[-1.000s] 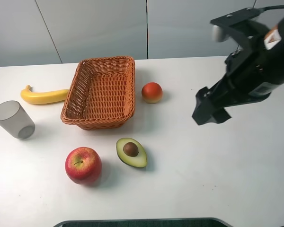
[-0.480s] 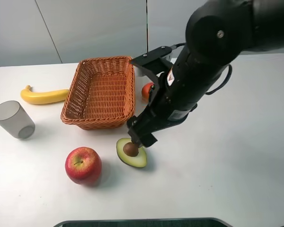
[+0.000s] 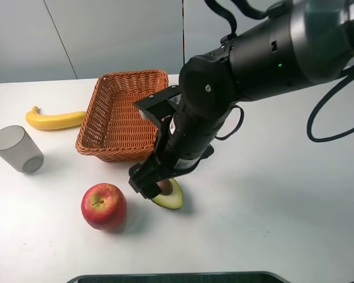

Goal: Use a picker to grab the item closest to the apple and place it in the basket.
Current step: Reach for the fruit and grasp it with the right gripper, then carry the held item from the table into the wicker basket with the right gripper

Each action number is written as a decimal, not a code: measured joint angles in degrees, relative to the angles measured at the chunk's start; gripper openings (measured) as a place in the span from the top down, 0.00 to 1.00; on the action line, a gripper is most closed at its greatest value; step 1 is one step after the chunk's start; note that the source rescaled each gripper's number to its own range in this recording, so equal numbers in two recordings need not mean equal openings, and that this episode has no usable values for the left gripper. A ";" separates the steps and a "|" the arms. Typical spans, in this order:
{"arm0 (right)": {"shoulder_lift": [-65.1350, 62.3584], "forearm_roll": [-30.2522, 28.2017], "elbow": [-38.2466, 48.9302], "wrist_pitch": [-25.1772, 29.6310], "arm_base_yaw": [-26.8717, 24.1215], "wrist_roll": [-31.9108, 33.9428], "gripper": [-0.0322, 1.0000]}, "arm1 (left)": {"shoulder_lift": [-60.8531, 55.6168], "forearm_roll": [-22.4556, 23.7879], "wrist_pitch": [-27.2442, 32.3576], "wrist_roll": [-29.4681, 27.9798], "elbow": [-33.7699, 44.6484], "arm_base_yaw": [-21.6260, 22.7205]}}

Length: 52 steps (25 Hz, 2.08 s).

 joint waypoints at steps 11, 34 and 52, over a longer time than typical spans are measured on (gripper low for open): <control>7.36 -4.60 -3.85 0.59 0.27 4.70 0.00 | 0.00 0.00 0.00 0.00 0.00 0.00; 12.34 -7.75 -3.99 -0.62 0.27 6.90 0.00 | 0.00 0.00 0.00 0.12 0.00 0.00; 12.42 -7.64 -3.99 -0.86 0.27 6.90 0.93 | 0.00 0.00 0.00 0.12 0.00 0.00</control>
